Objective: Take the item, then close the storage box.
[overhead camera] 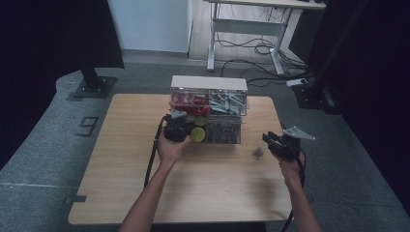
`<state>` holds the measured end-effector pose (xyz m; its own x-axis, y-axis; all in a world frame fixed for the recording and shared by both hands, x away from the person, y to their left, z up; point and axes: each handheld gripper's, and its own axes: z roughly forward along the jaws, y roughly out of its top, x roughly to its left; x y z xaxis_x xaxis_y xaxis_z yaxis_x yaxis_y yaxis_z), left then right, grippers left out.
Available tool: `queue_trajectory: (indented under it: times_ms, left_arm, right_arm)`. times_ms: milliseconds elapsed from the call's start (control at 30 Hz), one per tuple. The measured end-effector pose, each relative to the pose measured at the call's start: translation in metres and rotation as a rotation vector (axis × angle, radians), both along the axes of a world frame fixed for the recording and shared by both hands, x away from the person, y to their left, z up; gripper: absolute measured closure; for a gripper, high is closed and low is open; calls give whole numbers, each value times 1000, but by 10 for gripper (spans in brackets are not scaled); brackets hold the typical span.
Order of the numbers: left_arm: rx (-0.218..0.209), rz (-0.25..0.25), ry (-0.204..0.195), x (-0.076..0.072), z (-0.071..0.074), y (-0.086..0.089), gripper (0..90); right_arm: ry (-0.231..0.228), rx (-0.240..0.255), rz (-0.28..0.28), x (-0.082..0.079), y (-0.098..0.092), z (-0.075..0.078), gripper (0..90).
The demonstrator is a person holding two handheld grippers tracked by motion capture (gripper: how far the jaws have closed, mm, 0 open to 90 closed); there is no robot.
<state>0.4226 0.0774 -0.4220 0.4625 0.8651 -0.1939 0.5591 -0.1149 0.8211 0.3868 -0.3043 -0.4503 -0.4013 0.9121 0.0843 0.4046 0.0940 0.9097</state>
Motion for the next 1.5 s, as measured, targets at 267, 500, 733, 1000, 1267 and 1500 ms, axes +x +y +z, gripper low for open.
queue_trajectory:
  times_ms: [267, 500, 733, 1000, 1267, 1500]
  left_arm:
    - [2, -3, 3, -1, -2, -1, 899]
    - [0, -5, 6, -1, -5, -2, 900]
    - [-1, -6, 13, -3, -10, -2, 900]
    - [-4, -8, 16, -5, -13, 0, 900]
    - [-9, -9, 22, -8, -18, 1, 900]
    - [-12, -6, 35, -11, -24, 4, 900]
  right_arm:
    - [-18, 37, -7, -13, -2, -5, 603]
    - [-20, 75, 20, -31, 2, -17, 596]
    - [-5, 85, 58, -50, 13, -32, 596]
    - [24, 76, 89, -61, 24, -47, 596]
    - [31, 73, 98, -68, 26, -51, 596]
    - [48, 65, 108, -75, 29, -56, 597]
